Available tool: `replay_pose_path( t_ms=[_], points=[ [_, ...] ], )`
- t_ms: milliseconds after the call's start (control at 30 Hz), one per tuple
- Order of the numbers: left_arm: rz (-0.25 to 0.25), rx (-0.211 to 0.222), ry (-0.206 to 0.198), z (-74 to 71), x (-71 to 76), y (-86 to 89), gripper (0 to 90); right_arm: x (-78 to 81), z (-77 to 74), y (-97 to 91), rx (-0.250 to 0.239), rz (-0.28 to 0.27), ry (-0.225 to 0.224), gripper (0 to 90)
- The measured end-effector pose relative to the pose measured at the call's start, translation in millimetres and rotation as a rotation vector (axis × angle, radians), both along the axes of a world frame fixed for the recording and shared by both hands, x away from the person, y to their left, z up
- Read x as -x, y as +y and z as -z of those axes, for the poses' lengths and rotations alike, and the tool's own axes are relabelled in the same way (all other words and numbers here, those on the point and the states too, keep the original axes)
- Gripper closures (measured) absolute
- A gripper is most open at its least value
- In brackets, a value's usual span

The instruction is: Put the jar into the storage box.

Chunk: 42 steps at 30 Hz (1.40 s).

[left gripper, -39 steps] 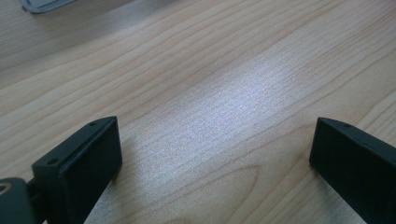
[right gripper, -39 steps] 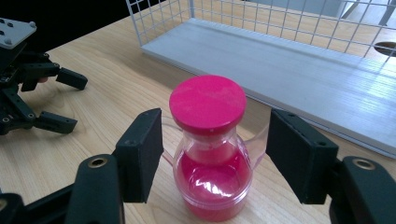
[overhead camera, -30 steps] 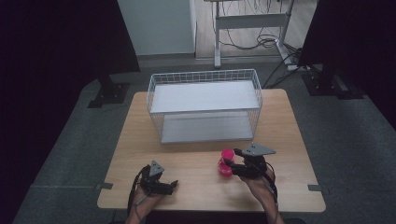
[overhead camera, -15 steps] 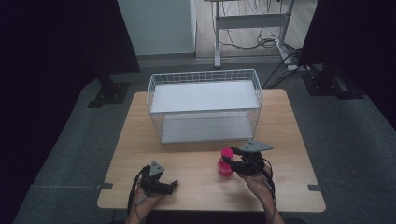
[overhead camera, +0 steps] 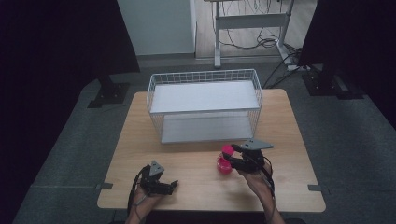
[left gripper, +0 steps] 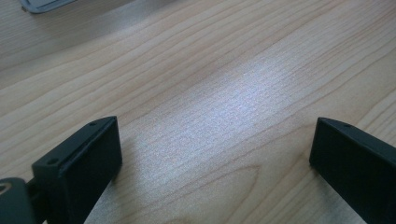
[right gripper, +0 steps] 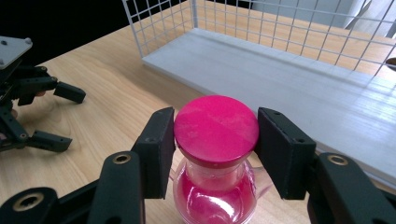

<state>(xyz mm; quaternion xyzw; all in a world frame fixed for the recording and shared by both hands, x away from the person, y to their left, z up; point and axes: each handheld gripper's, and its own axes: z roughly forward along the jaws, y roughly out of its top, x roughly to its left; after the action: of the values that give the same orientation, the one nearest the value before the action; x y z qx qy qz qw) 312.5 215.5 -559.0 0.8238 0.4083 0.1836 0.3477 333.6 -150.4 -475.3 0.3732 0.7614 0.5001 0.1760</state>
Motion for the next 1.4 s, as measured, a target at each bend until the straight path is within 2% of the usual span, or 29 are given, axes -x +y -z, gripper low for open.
replay_pose_path(
  t_ms=[533,1400],
  points=[
    [0.0,-0.001,0.0,0.0,0.0,0.1,2.1,-17.6,-5.6,5.8,0.018,0.051,-0.033,47.6],
    [0.001,-0.002,0.0,-0.1,-0.1,0.2,2.0,-61.8,-14.5,9.9,0.017,0.142,-0.056,47.6]
  ],
)
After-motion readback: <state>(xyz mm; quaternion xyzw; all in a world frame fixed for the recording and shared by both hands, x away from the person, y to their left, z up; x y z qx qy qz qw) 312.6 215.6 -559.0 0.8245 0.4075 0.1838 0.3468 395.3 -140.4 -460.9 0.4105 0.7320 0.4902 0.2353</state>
